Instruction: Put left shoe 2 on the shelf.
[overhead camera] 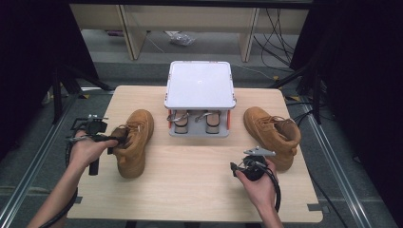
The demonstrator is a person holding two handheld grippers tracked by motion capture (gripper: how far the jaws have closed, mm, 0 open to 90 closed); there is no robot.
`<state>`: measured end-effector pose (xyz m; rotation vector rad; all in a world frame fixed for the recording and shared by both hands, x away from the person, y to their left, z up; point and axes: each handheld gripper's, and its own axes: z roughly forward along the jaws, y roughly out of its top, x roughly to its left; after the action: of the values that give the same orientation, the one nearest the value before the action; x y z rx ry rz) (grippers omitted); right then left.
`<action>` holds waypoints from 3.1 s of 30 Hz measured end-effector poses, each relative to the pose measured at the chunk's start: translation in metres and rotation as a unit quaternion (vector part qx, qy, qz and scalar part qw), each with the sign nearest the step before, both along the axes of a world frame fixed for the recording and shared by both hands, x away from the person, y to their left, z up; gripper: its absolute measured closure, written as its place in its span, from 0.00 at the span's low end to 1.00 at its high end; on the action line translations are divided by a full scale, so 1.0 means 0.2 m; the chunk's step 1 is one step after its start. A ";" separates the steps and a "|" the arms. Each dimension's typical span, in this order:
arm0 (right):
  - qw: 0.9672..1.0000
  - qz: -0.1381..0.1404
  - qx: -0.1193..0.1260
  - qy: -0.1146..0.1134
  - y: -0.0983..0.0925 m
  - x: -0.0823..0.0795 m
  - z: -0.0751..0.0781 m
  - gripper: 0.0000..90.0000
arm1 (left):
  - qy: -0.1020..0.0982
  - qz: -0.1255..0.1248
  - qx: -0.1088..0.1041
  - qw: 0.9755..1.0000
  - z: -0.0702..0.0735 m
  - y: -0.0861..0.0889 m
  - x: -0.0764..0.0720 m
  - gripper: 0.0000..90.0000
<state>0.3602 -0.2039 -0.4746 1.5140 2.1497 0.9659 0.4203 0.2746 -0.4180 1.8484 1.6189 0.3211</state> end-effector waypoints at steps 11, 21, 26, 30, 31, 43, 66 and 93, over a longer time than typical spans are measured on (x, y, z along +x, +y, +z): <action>1.000 -0.009 0.002 0.008 0.00 -0.01 0.01 0.49 | -0.004 0.013 -0.013 1.000 -0.02 0.02 -0.01 0.86; 1.000 -0.004 -0.002 -0.006 -0.01 0.00 0.02 0.49 | -0.019 0.035 -0.049 0.998 -0.04 0.04 -0.03 0.90; 1.000 -0.011 0.001 -0.003 0.00 -0.01 0.02 0.49 | -0.014 0.047 -0.072 0.996 -0.04 0.07 -0.02 0.91; 1.000 -0.008 0.003 -0.008 -0.01 0.00 0.02 0.49 | -0.011 0.055 -0.087 0.995 -0.04 0.10 -0.01 0.91; 1.000 -0.009 0.003 -0.008 -0.01 0.00 0.02 0.49 | -0.014 0.051 -0.090 0.994 -0.04 0.10 -0.01 0.92; 1.000 -0.010 0.009 -0.015 -0.01 0.00 0.01 0.49 | -0.011 0.069 -0.115 0.991 -0.02 0.12 0.01 0.92; 1.000 -0.015 0.008 -0.019 -0.04 -0.01 0.04 0.49 | -0.040 0.063 -0.158 0.985 0.11 0.11 0.04 0.92; 1.000 -0.019 0.004 -0.022 -0.04 -0.01 0.04 0.49 | -0.060 0.075 -0.170 0.981 0.24 0.18 0.11 0.92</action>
<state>0.3574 -0.2117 -0.4656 1.5177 2.0830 0.9878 0.4420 0.3100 -0.3695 1.4291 1.6201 0.2012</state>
